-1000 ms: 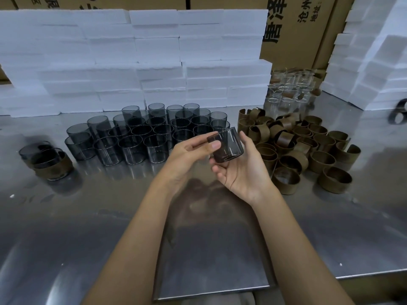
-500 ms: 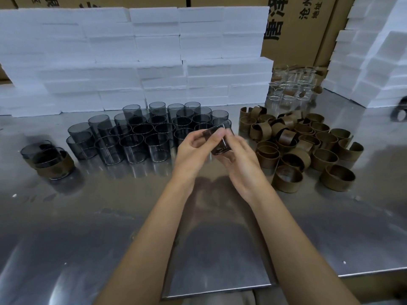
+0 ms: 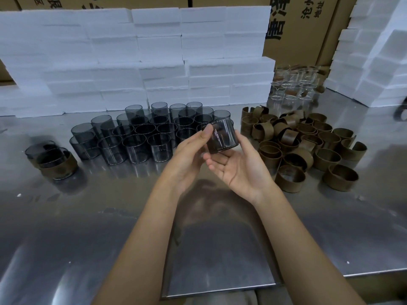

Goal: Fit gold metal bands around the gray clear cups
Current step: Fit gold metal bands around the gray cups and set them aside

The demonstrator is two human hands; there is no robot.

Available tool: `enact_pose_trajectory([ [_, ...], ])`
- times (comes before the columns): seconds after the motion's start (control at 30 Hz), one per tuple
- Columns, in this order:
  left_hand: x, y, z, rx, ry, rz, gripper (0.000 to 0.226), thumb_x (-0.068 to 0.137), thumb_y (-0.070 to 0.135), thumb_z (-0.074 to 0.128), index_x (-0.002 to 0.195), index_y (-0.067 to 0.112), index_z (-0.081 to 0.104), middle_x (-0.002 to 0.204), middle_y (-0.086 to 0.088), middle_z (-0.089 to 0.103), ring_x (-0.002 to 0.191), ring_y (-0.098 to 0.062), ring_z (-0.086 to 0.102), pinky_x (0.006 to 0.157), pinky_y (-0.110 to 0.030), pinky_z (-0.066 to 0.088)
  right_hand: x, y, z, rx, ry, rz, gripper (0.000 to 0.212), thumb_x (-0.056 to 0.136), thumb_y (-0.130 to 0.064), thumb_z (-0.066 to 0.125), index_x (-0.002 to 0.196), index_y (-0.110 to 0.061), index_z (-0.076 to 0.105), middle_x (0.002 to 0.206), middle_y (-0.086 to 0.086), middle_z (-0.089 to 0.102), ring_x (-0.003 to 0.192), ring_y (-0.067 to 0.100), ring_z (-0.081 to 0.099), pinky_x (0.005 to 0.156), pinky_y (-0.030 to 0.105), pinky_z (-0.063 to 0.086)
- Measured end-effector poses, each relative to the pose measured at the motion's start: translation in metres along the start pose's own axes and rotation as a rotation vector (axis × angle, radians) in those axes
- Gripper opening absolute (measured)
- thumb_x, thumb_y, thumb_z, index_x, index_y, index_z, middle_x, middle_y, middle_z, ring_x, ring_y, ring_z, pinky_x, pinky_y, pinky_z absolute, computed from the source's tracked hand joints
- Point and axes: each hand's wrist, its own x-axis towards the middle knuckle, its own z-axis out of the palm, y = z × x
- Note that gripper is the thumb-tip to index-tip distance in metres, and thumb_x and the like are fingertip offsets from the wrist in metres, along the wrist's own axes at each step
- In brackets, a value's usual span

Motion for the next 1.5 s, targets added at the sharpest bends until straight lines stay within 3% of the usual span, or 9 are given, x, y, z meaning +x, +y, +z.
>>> enact_pose_trajectory([
  [0.1,0.001,-0.001,-0.002,0.001,0.093,0.040,0.064,0.087,0.051,0.069,0.137,0.013,0.063,0.135,-0.014,0.067,0.106,-0.026,0.061,0.084,-0.032,0.047,0.002,-0.001,0.000,0.007,0.034,-0.148,0.055,0.100,-0.044,0.054,0.131,0.000,0.061,0.111,0.019,0.071,0.099,0.024,0.072,0.087,0.030,0.061],
  [0.23,0.002,-0.005,-0.001,0.026,0.145,0.025,0.056,0.082,0.049,0.075,0.127,0.015,0.068,0.124,-0.006,0.073,0.103,-0.018,0.066,0.078,-0.029,0.050,0.004,-0.001,-0.001,-0.104,0.098,-0.283,0.047,0.104,-0.030,0.055,0.137,0.003,0.055,0.130,0.025,0.065,0.115,0.029,0.067,0.103,0.036,0.054],
  [0.47,0.007,-0.013,0.003,0.045,0.194,0.011,0.038,0.079,0.045,0.079,0.108,0.020,0.074,0.099,0.004,0.075,0.095,-0.015,0.066,0.090,-0.041,0.045,0.007,0.011,0.007,-0.621,0.335,-0.534,0.040,0.089,-0.009,0.076,0.123,-0.010,0.054,0.113,0.009,0.068,0.095,0.011,0.070,0.083,0.024,0.057],
  [0.7,0.002,-0.006,-0.001,0.003,0.111,0.007,0.056,0.087,0.049,0.067,0.129,0.012,0.070,0.131,-0.015,0.069,0.107,-0.020,0.057,0.090,-0.038,0.035,0.001,0.002,0.004,-0.146,0.180,-0.161,0.067,0.101,-0.052,0.051,0.140,0.002,0.051,0.124,0.028,0.066,0.112,0.033,0.069,0.088,0.036,0.060],
  [0.8,0.001,-0.006,0.000,0.003,0.062,-0.024,0.059,0.088,0.049,0.065,0.131,0.009,0.068,0.131,-0.016,0.069,0.108,-0.022,0.062,0.098,-0.039,0.039,0.000,0.002,0.003,-0.095,0.115,-0.066,0.075,0.100,-0.058,0.046,0.139,0.005,0.052,0.112,0.029,0.070,0.091,0.030,0.073,0.078,0.032,0.061],
  [1.0,0.003,-0.007,0.001,-0.009,0.047,-0.031,0.048,0.091,0.049,0.064,0.126,0.017,0.072,0.123,-0.009,0.071,0.103,-0.017,0.060,0.091,-0.033,0.041,0.003,0.003,0.003,0.010,0.090,-0.089,0.062,0.102,-0.050,0.051,0.134,0.003,0.057,0.105,0.023,0.073,0.093,0.026,0.074,0.080,0.028,0.062],
  [1.23,0.007,-0.013,-0.004,0.096,0.341,0.102,0.033,0.096,0.036,0.068,0.124,0.019,0.072,0.122,-0.008,0.073,0.120,-0.029,0.065,0.091,-0.044,0.046,0.005,0.002,0.003,-0.116,0.177,-0.269,0.049,0.103,-0.025,0.057,0.145,-0.001,0.048,0.122,0.024,0.065,0.109,0.030,0.066,0.098,0.035,0.055],
  [1.37,0.003,-0.009,0.002,0.161,0.290,0.081,0.057,0.080,0.057,0.072,0.125,0.023,0.072,0.120,0.005,0.075,0.120,-0.015,0.066,0.091,-0.033,0.045,0.006,0.004,0.002,-0.196,0.203,-0.341,0.042,0.099,-0.013,0.061,0.138,-0.003,0.050,0.120,0.015,0.068,0.099,0.025,0.069,0.109,0.045,0.049],
  [1.5,0.002,-0.006,0.005,0.128,0.273,0.072,0.063,0.070,0.052,0.077,0.125,0.022,0.070,0.108,0.013,0.077,0.100,0.001,0.069,0.082,-0.021,0.048,0.006,0.005,0.001,-0.259,0.193,-0.377,0.032,0.095,-0.005,0.065,0.124,-0.015,0.055,0.119,0.013,0.067,0.107,0.031,0.069,0.112,0.045,0.046],
])
